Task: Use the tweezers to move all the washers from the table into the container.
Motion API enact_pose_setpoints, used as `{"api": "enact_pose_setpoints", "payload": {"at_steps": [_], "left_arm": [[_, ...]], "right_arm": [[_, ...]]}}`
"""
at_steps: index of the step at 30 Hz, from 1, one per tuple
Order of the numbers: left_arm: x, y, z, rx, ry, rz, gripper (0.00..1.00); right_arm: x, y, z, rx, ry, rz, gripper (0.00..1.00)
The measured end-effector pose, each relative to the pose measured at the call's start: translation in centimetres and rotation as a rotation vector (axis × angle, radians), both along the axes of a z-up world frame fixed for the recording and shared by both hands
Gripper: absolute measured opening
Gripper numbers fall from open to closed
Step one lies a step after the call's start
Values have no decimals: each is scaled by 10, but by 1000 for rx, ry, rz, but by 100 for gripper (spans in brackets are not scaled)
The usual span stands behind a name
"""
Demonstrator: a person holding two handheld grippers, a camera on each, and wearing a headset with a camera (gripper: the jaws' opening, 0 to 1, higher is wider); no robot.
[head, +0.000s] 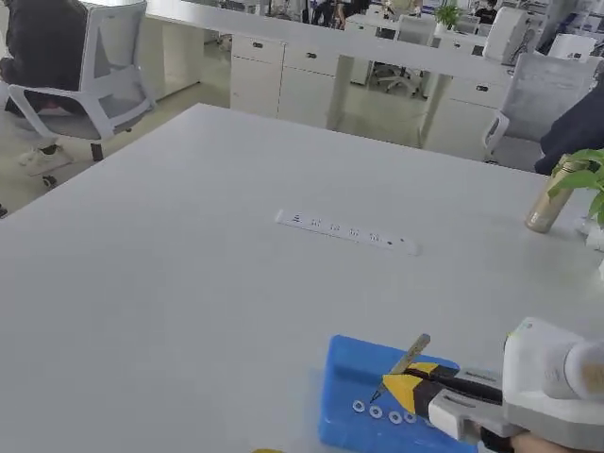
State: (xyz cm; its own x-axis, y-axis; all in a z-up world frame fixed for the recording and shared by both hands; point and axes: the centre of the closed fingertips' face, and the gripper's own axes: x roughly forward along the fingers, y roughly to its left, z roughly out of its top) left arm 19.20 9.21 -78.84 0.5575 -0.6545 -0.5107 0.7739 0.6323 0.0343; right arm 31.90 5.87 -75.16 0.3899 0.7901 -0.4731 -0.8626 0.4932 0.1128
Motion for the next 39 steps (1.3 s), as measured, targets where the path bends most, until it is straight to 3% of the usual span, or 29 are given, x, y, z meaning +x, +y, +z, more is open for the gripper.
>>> {"api": "enact_pose_setpoints", "payload": {"at_steps": [4,8,10,11,13,15,19,22,24,26,28,29,34,39], "left_arm": [[2,2,2,26,7,-34,52],[6,4,15,-15,38,-75,35],[5,1,23,-68,92,-116,25],[5,1,25,-95,144,-115,24],[12,1,35,-130,127,-119,22],[14,-1,46,-150,136,-142,22],[10,-13,61,-140,106,-236,13],[1,-29,68,-151,116,-313,6],[-6,-36,65,-125,136,-362,6],[-14,-40,56,-45,142,-416,9],[-15,-43,52,4,116,-433,7],[-15,-46,52,8,101,-435,5],[-12,-50,49,1,129,-424,7],[-13,-53,47,20,119,-449,0]], "right_arm": [[-25,-10,8,-14,-16,58,3],[-52,-16,5,-70,-27,156,3],[-66,-17,-1,-88,-19,212,3],[-72,-18,-5,-98,-5,232,3],[-83,-19,-12,-128,-5,289,3],[-95,-19,-22,-160,3,346,3],[-114,-17,-36,-200,9,442,3],[-124,-13,-42,-233,4,492,3],[-128,-12,-44,-244,1,514,3],[-130,-11,-48,-256,2,535,3],[-134,-12,-51,-291,-10,567,3],[-135,-12,-53,-303,-13,578,3],[-139,-12,-58,-337,-27,604,3],[-140,-11,-62,-354,-35,609,3]]}}
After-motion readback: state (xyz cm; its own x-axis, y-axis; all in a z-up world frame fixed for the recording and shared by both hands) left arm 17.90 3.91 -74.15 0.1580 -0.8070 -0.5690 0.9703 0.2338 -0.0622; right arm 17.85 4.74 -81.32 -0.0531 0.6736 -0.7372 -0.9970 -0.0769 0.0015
